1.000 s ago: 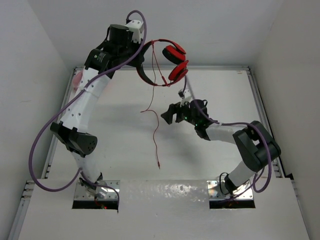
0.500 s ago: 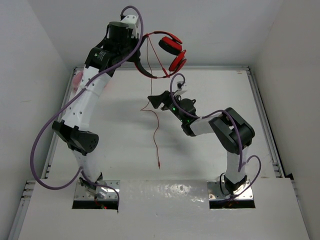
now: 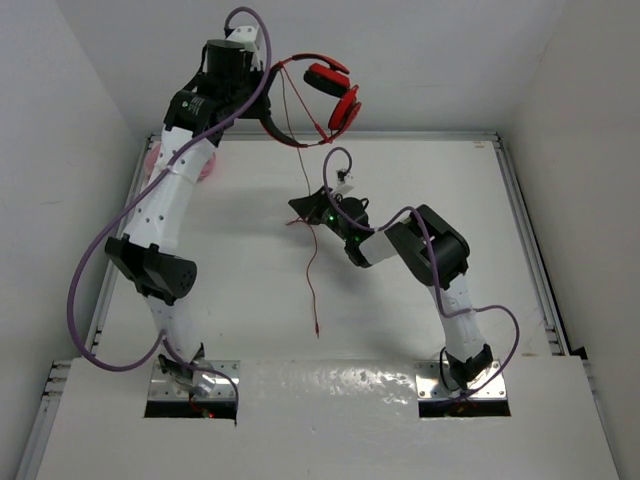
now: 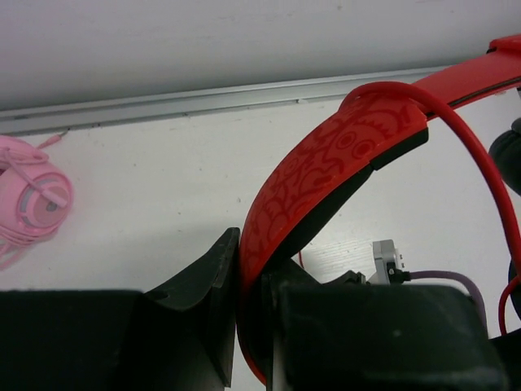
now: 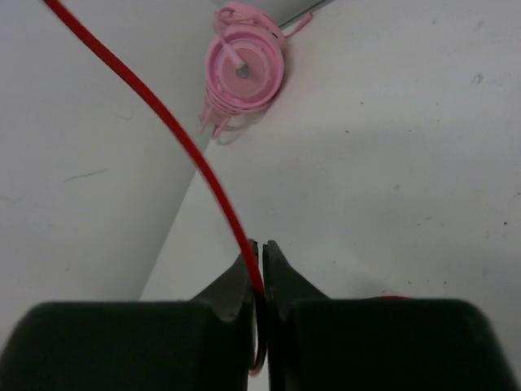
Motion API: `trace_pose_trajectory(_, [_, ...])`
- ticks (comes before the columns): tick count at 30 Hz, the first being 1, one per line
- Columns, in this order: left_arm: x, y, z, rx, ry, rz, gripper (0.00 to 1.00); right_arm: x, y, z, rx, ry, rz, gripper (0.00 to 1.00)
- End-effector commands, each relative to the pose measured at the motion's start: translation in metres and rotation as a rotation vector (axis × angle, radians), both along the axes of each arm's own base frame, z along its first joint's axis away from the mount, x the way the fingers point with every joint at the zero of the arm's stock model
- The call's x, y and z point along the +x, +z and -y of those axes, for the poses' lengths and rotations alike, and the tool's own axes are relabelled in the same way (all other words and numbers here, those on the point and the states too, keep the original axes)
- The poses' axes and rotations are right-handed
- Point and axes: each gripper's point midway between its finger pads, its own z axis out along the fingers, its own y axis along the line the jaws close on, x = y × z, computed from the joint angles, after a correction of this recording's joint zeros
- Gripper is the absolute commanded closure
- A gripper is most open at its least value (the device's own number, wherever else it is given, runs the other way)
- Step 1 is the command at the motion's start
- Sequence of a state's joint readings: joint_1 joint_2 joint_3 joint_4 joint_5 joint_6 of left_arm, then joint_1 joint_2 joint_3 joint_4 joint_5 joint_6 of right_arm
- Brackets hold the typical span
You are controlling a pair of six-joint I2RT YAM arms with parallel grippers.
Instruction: Wrap the headphones
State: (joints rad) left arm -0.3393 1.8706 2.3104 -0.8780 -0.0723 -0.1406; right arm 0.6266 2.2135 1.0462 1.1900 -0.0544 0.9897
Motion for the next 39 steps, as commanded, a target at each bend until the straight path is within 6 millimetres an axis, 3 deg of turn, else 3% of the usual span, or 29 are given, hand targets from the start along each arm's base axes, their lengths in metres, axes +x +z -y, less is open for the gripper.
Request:
trace_pose_trajectory(1, [0.004,0.055,0.000,-0.123,0.010,0.144,1.00,0.003,0.040,-0.014,0.140,0.032,0.037,1.00])
trace_pose_trajectory(2, [0.004,0.055,0.000,-0.122,0.008,0.144,1.00,0.003,0.050,-0.012,0.150,0.022,0.060,1.00])
trace_pose_trajectory(5, [0.005,0.054,-0.008,-0.116,0.023,0.142,1.00,0.001,0.044,0.013,0.110,-0.069,0.066,1.00])
trace_pose_trajectory(6, [0.008,0.051,-0.015,-0.113,0.039,0.137,1.00,0.000,0.055,0.021,0.105,-0.090,0.088,1.00])
trace_pose_trajectory(7, [0.009,0.051,-0.020,-0.111,0.049,0.136,1.00,-0.002,0.054,0.026,0.083,-0.096,0.091,1.00])
trace_pose_trajectory(8, [0.011,0.050,-0.026,-0.108,0.066,0.136,1.00,-0.007,0.045,0.035,0.022,-0.100,0.095,1.00])
trace_pose_trajectory(10, [0.019,0.045,-0.045,-0.106,0.116,0.136,1.00,-0.016,0.050,0.044,-0.059,-0.084,0.102,1.00])
trace_pose_trajectory(11, [0.022,0.045,-0.052,-0.114,0.135,0.135,1.00,-0.027,0.039,0.050,-0.142,-0.063,0.111,1.00])
trace_pose_trajectory(12, [0.027,0.045,-0.066,-0.116,0.160,0.141,1.00,-0.037,0.052,0.054,-0.176,-0.041,0.133,1.00])
trace_pose_trajectory(15, [0.035,0.039,-0.080,-0.049,0.199,0.158,1.00,-0.068,0.049,0.055,-0.311,0.096,0.160,1.00])
trace_pose_trajectory(17, [0.041,0.034,-0.086,-0.023,0.219,0.164,1.00,-0.082,0.082,0.046,-0.344,0.185,0.247,1.00])
trace_pose_trajectory(18, [0.043,0.028,-0.085,-0.018,0.219,0.152,1.00,-0.089,0.075,0.045,-0.393,0.228,0.217,1.00])
trace_pose_trajectory(20, [0.048,0.019,-0.083,-0.014,0.210,0.139,1.00,-0.100,0.093,0.037,-0.448,0.309,0.252,1.00])
trace_pose_trajectory(27, [0.059,-0.031,-0.084,0.046,0.218,0.048,1.00,-0.118,0.133,0.024,-0.535,0.480,0.262,1.00])
trace_pose_trajectory(28, [0.060,-0.037,-0.083,0.058,0.209,0.039,1.00,-0.117,0.150,0.019,-0.524,0.492,0.295,1.00])
trace_pose_trajectory(30, [0.058,-0.054,-0.069,0.125,0.173,0.016,1.00,-0.117,0.154,0.018,-0.545,0.509,0.266,1.00])
trace_pose_trajectory(31, [0.057,-0.058,-0.067,0.250,0.134,0.031,1.00,-0.112,0.177,0.016,-0.543,0.491,0.295,1.00])
trace_pose_trajectory(32, [0.049,-0.081,-0.059,0.388,0.155,0.004,1.00,-0.112,0.175,0.020,-0.575,0.492,0.254,1.00])
trace_pose_trajectory(33, [0.050,-0.077,-0.058,0.444,0.173,0.052,1.00,-0.102,0.179,0.026,-0.611,0.441,0.245,1.00])
trace_pose_trajectory(34, [0.047,-0.081,-0.058,0.529,0.148,0.064,1.00,-0.092,0.199,0.031,-0.638,0.403,0.280,1.00])
trace_pose_trajectory(35, [0.045,-0.098,-0.055,0.560,0.132,0.054,1.00,-0.092,0.193,0.040,-0.685,0.399,0.237,1.00])
trace_pose_trajectory(36, [0.042,-0.099,-0.056,0.582,0.116,0.056,1.00,-0.079,0.187,0.052,-0.744,0.355,0.219,1.00])
trace_pose_trajectory(37, [0.041,-0.102,-0.056,0.593,0.105,0.053,1.00,-0.072,0.196,0.060,-0.765,0.324,0.217,1.00])
trace_pose_trajectory(39, [0.040,-0.107,-0.054,0.618,0.078,0.044,1.00,-0.063,0.180,0.079,-0.825,0.304,0.129,1.00])
